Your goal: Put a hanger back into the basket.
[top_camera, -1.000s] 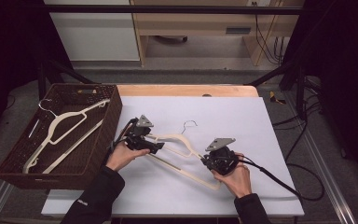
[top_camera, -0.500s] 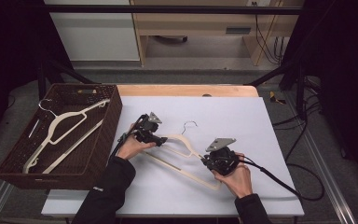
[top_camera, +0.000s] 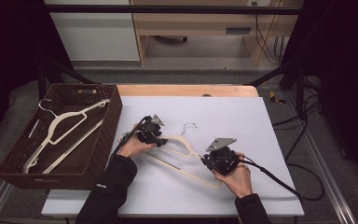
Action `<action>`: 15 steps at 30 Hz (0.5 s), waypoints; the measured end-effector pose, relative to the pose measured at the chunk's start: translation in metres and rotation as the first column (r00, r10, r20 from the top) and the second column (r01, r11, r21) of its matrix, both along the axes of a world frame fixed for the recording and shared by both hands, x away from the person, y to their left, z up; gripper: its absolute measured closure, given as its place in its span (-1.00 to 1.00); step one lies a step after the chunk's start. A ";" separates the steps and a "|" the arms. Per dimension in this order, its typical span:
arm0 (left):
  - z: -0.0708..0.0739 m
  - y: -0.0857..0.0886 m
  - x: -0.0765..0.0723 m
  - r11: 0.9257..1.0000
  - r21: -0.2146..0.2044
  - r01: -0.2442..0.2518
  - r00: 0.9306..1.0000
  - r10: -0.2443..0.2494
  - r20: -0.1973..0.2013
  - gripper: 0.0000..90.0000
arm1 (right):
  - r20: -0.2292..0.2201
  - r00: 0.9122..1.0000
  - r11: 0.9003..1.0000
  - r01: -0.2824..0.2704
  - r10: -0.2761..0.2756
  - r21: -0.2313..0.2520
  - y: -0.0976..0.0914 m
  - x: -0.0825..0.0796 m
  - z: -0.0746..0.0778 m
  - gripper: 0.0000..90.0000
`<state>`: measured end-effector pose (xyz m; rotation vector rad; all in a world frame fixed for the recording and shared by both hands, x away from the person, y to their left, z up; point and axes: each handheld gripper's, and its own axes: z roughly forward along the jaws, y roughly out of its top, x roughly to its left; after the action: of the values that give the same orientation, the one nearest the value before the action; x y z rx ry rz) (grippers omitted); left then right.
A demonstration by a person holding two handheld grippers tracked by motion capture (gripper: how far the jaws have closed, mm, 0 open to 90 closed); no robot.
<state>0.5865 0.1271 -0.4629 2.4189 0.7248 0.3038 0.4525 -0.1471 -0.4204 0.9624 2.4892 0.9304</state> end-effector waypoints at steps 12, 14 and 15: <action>0.020 -0.002 -0.019 0.982 0.145 0.118 0.989 -0.130 0.072 0.59 | 0.005 1.000 1.000 0.008 -0.009 0.022 -0.006 0.001 0.001 0.76; 0.024 -0.002 -0.025 0.979 0.159 0.130 0.986 -0.144 0.079 0.63 | 0.006 1.000 0.999 0.012 -0.012 0.031 -0.008 0.002 0.001 0.75; 0.026 -0.002 -0.027 0.976 0.171 0.135 0.985 -0.151 0.080 0.65 | 0.007 1.000 0.999 0.014 -0.014 0.031 -0.010 0.003 0.000 0.75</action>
<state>0.5593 0.1249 -0.4367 2.5778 0.4984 0.4288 0.4556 -0.1570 -0.4200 0.9828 2.4654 0.9698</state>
